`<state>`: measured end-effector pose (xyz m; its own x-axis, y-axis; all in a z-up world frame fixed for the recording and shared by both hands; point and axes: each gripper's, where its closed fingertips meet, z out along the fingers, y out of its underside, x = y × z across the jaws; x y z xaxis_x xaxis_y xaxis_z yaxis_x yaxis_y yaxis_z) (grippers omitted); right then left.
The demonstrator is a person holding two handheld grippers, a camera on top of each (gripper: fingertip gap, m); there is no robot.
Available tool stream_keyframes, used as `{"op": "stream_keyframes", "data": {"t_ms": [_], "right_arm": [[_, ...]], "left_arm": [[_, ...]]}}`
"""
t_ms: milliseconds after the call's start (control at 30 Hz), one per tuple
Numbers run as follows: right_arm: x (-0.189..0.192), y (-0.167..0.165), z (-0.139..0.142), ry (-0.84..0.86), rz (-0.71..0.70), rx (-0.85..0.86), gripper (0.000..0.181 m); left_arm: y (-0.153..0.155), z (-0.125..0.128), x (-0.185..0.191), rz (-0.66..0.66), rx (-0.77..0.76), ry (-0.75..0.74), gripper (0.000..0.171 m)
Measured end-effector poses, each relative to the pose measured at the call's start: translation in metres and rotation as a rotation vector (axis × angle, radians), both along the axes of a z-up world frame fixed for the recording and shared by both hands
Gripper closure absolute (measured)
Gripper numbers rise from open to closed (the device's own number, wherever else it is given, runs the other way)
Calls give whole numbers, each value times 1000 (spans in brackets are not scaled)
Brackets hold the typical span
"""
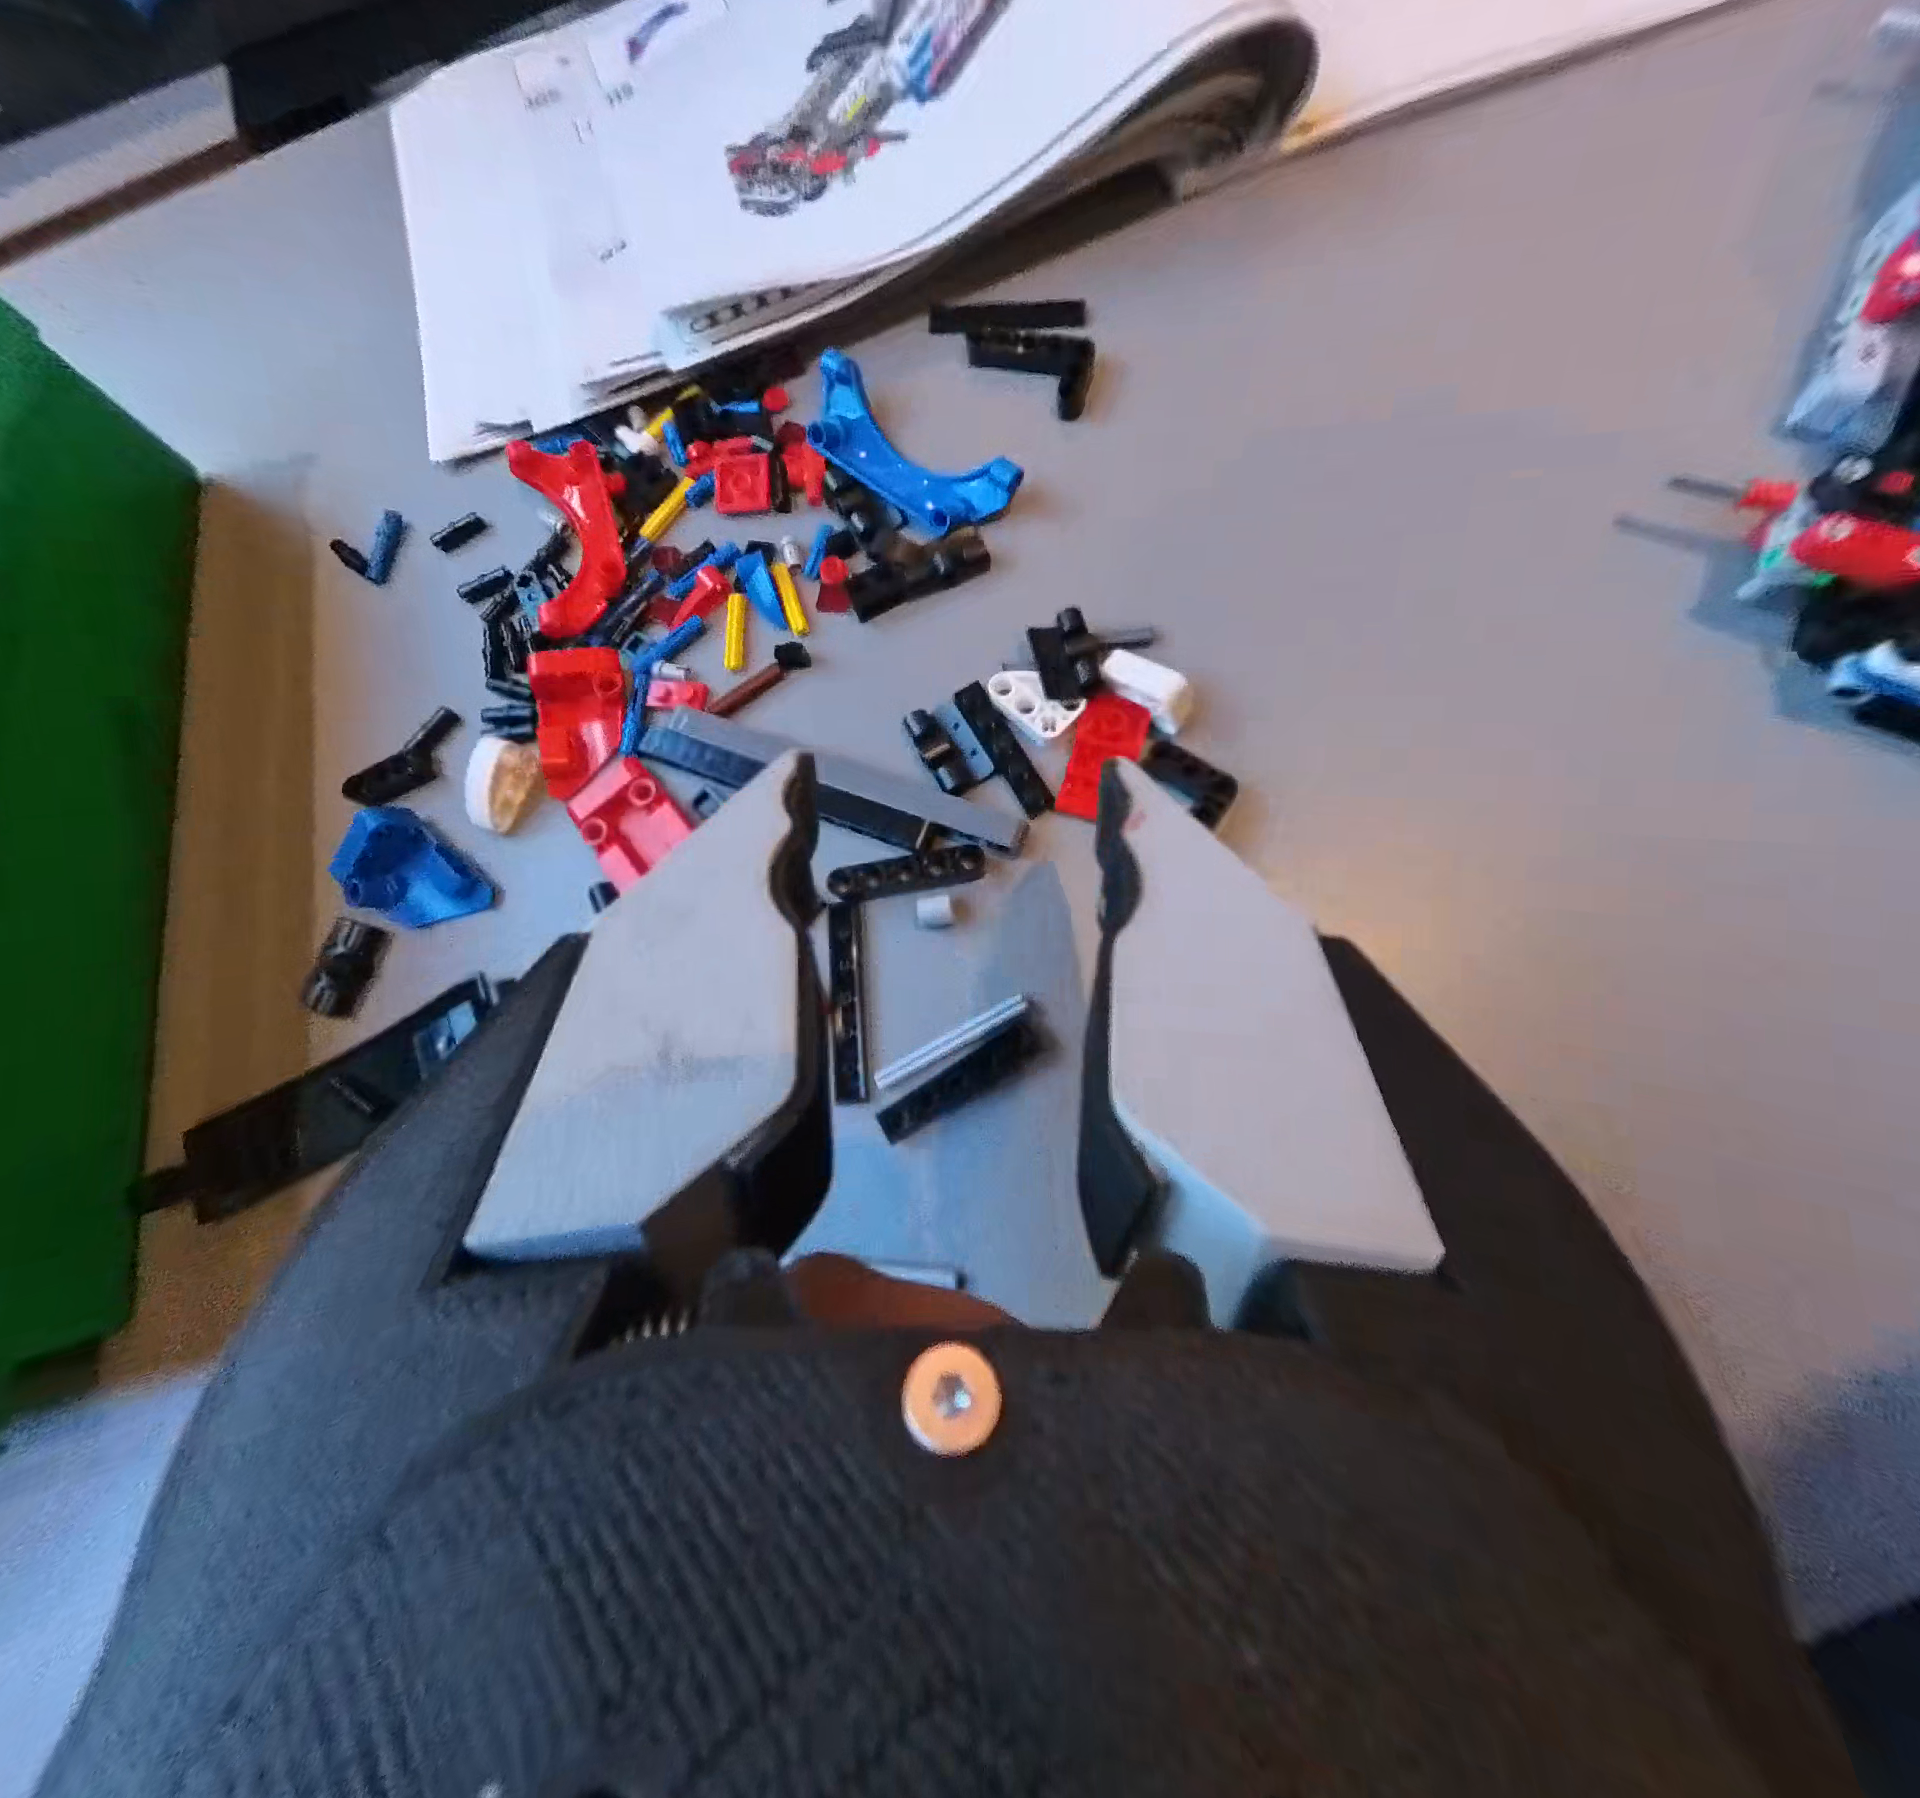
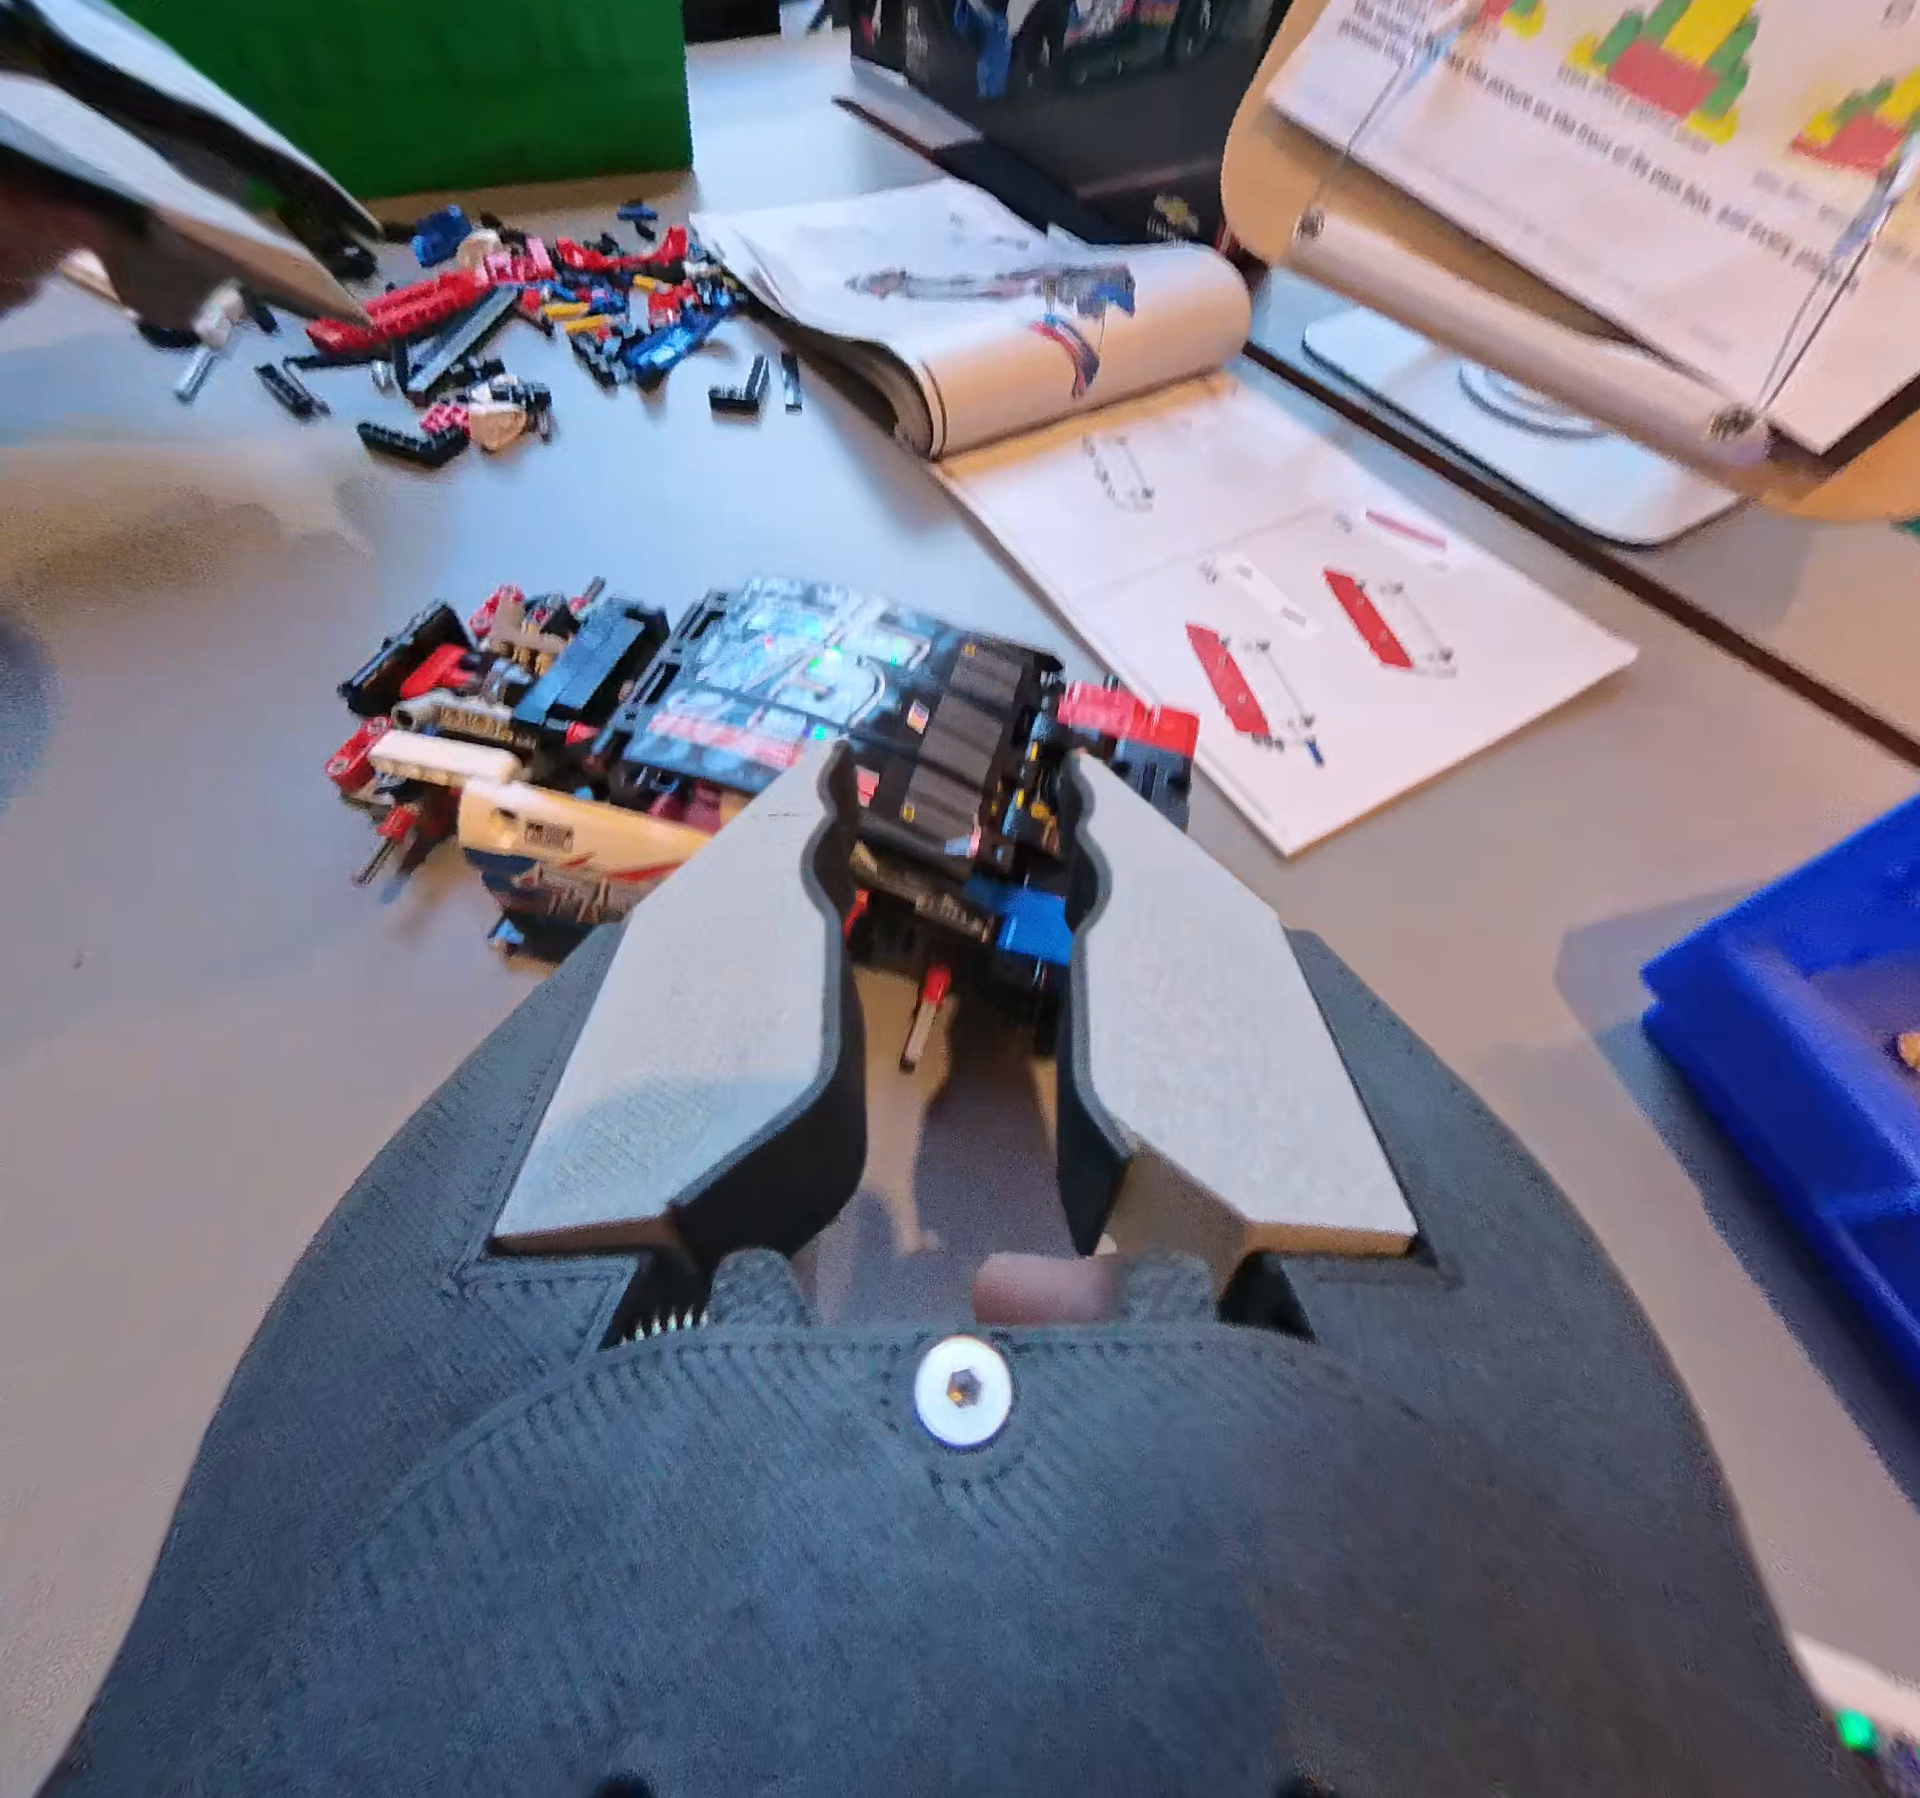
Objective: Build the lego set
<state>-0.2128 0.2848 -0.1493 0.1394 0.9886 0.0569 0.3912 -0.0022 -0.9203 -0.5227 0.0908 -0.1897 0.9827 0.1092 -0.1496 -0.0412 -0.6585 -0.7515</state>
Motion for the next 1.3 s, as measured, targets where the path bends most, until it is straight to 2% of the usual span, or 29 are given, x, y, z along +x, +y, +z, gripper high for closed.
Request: {"op": "stream_keyframes", "data": {"t_ms": [67, 167, 267, 333, 367, 400, 533, 667, 833, 933, 1067, 1133, 1200, 1267, 1300], "right_arm": [[-13, 2, 9, 18, 25, 23, 147], [-31, 2, 28, 41, 80, 57, 146], [-43, 5, 44, 35, 138, 92, 146], [-49, 11, 53, 25, 153, 124, 146], [-51, 15, 58, 24, 152, 135, 146], [-53, 19, 63, 26, 150, 139, 146], [-57, 22, 81, 71, 161, 130, 149], [-58, 21, 82, 82, 169, 146, 151], [-59, -12, 74, 47, 260, 135, 148], [-54, -34, 69, 36, 280, 166, 148], [-40, -60, 62, 41, 287, 136, 148], [-31, -66, 60, 25, 280, 140, 148], [-21, -68, 58, 2, 265, 148, 149], [-15, -67, 57, -12, 254, 148, 150], [-12, -66, 57, -17, 249, 148, 150]], "left_arm": [[16, -11, 2, -58, -41, 61, 127], [60, -16, 6, -161, -77, 102, 137], [89, -28, 10, -259, -151, 45, 141], [94, -43, 7, -291, -232, -19, 150], [95, -49, -3, -273, -261, 2, 156], [99, -51, -9, -270, -254, 21, 162], [100, -51, -11, -302, -261, 38, 165], [100, -49, -13, -264, -216, 25, 171], [89, -25, -9, -230, -156, 38, 171], [98, -12, -5, -230, -119, 42, 171], [113, -38, -12, -249, -240, 34, 171], [117, -50, -8, -274, -266, -33, 111], [120, -50, -5, -279, -247, -95, 116], [121, -51, -5, -291, -226, -81, 156], [123, -52, -3, -293, -211, -95, 166]]}}
